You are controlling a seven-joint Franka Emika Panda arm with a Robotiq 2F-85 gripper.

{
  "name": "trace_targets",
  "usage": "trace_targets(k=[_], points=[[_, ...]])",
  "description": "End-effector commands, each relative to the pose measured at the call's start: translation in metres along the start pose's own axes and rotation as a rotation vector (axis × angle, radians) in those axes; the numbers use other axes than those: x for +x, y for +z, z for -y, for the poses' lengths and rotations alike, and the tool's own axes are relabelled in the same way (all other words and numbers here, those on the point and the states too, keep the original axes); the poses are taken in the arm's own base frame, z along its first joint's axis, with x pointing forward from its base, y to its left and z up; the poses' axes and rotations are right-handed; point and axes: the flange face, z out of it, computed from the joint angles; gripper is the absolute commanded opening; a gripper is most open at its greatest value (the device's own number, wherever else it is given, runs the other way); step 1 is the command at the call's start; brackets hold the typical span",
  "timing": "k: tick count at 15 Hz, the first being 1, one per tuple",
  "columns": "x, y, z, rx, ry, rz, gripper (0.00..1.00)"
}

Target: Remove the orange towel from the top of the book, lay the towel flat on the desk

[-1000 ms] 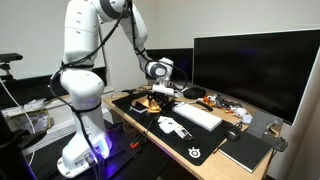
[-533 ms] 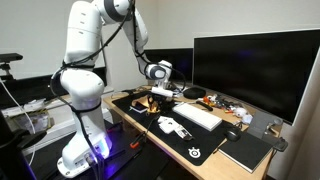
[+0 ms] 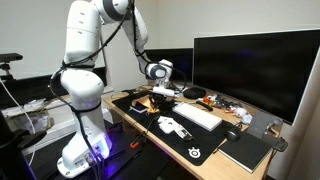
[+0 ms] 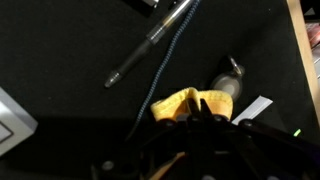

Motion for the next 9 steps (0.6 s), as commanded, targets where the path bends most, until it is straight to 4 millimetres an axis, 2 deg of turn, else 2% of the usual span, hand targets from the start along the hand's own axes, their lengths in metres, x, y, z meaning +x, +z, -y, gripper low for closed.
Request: trace_targets(k=[1,3,9], points=[[-0.009,-0.021,0.017,-0.007,-0.063,-0.019,0.01],[-0.009,-0.032,0.029,-0.017,-0.122,-0.03,0.01],[-0.004,-0.08,0.088,-0.105,-0.342,-0.128,0.01]])
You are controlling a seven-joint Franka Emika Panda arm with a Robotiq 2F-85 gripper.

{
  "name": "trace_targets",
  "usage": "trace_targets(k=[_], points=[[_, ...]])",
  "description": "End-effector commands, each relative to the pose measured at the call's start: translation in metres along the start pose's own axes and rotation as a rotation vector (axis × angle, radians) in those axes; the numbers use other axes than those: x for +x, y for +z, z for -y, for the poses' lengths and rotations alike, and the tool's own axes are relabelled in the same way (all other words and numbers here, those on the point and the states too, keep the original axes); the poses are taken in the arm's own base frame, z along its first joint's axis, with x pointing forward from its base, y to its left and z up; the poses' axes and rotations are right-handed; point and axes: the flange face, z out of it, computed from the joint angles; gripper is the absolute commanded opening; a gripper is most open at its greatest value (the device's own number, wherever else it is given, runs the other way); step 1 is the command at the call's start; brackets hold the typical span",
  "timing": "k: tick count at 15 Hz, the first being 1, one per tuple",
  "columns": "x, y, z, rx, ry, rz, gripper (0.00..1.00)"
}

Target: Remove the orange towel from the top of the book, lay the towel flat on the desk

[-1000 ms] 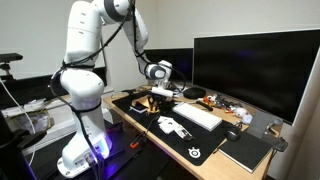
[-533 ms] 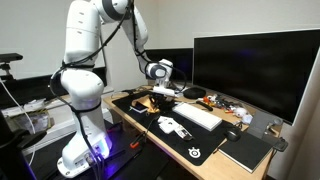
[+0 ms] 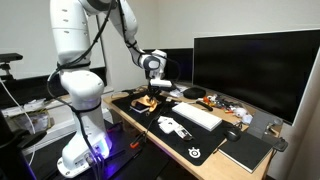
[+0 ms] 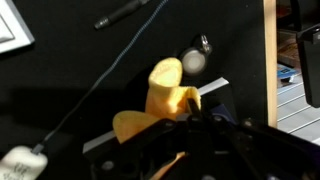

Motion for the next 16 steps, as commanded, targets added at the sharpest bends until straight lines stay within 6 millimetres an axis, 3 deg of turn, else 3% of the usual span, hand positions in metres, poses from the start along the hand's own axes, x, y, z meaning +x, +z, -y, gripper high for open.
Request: trace_targets(k=[1,9,16], points=[[0.006,-0.04,0.044,-0.055,-0.114,-0.082,0.01],[0.006,-0.112,0.102,-0.156,-0.28,-0.253,0.01],[-0.013,-0.133,0.147,-0.16,-0.343,-0.308,0.01]])
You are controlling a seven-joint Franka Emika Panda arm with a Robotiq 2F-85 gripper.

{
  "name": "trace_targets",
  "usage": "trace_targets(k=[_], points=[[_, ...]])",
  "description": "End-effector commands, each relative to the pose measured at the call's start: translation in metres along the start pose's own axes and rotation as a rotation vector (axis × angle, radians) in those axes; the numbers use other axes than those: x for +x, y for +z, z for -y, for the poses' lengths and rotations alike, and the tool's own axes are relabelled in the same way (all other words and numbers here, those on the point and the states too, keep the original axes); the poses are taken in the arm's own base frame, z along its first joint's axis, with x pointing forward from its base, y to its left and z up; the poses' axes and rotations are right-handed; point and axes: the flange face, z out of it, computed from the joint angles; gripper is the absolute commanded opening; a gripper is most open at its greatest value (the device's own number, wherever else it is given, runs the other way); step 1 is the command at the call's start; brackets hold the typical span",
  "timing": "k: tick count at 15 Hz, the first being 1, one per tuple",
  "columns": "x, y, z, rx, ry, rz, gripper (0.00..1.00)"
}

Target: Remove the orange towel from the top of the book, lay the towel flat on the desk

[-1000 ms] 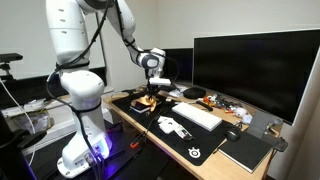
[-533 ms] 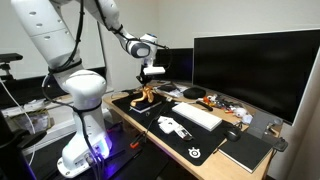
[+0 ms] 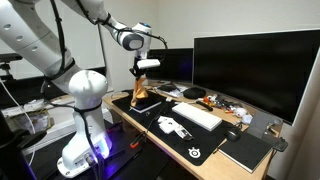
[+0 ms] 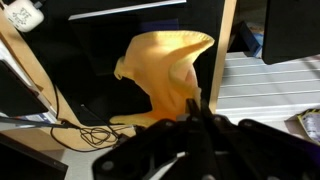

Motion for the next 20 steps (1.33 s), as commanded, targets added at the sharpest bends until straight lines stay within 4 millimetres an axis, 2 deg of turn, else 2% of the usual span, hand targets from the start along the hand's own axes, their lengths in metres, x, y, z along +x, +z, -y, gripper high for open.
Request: trace_targets(k=[1,2,3,6,8,15,20], points=[[-0.005,-0.018,0.033,-0.002,-0.06,-0.041,0.01],[-0.005,-0.023,0.036,0.0,-0.067,-0.049,0.01],[-0.002,-0.036,0.03,0.002,-0.079,-0.054,0.01],[-0.001,-0.052,0.038,-0.008,-0.108,-0.07,0.01],[0.008,-0.051,0.039,-0.017,-0.147,-0.074,0.01],[0.053,-0.009,0.041,0.02,-0.21,-0.061,0.01],[0.093,0.026,0.039,0.036,-0.214,-0.045,0.01]])
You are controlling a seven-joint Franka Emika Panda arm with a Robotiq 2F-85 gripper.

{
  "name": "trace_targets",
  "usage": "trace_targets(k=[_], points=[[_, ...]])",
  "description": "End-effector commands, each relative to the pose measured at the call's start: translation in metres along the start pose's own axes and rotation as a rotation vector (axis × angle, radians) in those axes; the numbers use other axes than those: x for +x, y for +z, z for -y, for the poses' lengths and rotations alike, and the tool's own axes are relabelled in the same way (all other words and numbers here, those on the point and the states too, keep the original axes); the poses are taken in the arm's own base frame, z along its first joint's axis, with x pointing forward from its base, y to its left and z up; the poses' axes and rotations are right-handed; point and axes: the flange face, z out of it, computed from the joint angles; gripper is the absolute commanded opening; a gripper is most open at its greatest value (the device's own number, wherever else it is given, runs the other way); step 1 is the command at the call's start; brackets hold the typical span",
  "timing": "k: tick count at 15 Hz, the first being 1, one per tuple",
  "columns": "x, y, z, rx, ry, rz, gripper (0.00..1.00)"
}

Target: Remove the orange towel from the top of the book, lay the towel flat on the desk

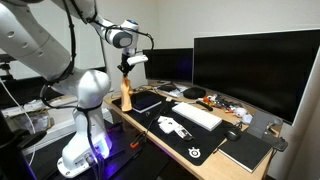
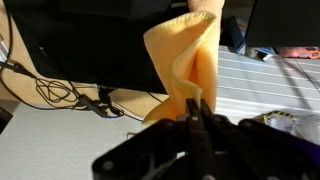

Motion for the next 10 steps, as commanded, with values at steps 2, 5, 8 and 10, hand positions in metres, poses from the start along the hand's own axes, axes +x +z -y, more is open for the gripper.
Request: trace_targets(k=[2,5,8,10], points=[[0.038,0.031,-0.024,-0.003,0.032,0.003,0.01],[0.057,0.047,-0.055,-0.019,0.071,0.007,0.01],[0.068,0.056,-0.101,-0.027,0.111,0.017,0.01],[0.073,0.063,-0.131,-0.026,0.123,0.032,0.01]])
